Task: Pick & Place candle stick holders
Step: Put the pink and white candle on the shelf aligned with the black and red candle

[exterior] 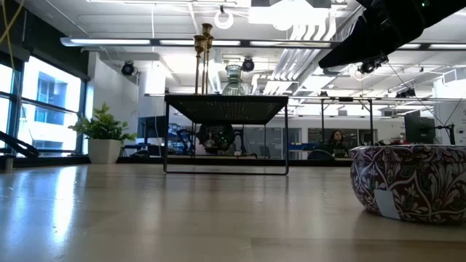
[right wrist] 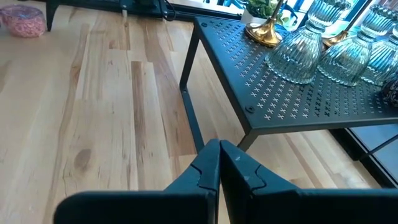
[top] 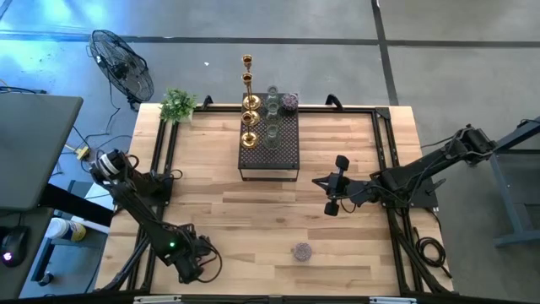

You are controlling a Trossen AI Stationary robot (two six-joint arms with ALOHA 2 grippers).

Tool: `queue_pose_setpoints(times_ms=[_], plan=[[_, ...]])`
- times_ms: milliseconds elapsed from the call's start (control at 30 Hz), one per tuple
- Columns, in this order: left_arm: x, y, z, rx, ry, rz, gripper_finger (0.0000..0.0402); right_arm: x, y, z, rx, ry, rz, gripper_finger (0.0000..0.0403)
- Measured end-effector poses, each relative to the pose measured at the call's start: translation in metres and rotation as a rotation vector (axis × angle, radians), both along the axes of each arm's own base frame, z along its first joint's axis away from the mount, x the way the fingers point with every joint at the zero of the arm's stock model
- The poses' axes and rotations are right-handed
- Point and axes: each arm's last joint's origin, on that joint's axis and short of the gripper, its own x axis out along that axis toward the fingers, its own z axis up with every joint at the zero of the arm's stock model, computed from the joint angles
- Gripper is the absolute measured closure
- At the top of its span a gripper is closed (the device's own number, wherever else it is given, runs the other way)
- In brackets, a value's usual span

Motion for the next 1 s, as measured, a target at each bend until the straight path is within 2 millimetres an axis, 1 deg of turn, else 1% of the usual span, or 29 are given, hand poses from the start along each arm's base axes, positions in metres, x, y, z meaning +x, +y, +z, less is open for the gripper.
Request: queue_pose_setpoints(times_ms=[100, 167, 267, 433, 533, 633, 800, 1000], plan=[[0.002, -0.001, 0.004, 0.039, -0.009, -0.025, 0.0087, 0.0, 0.0, 0.0, 0.001, 0.0, -0.001, 0.0401], [0.005, -0.003, 0.012, 0.061, -0.025, -0.051, 0.0113, 0.0, 0.0, 0.0, 0.003, 0.001, -0.002, 0.0402], [0.006, -0.003, 0.02, 0.102, -0.042, -0.094, 0.0118, 0.0, 0.0, 0.0, 0.003, 0.001, -0.002, 0.0401], [0.017, 0.007, 0.025, 0.144, -0.028, -0.119, 0.0118, 0.0, 0.0, 0.0, 0.004, 0.003, -0.003, 0.0402], [0.028, 0.02, 0.025, 0.177, -0.023, -0.164, 0.0112, 0.0, 0.0, 0.0, 0.005, 0.004, -0.001, 0.0401], [0.043, 0.038, 0.025, 0.217, -0.016, -0.23, 0.0109, 0.0, 0.0, -0.001, 0.012, 0.007, 0.011, 0.0402], [0.07, 0.071, 0.026, 0.261, -0.036, -0.381, 0.0115, 0.0, 0.001, -0.001, 0.017, 0.008, 0.019, 0.0402], [0.104, 0.112, 0.027, 0.282, -0.133, -0.519, 0.0116, 0.0, 0.001, -0.001, 0.023, 0.011, 0.03, 0.0401]])
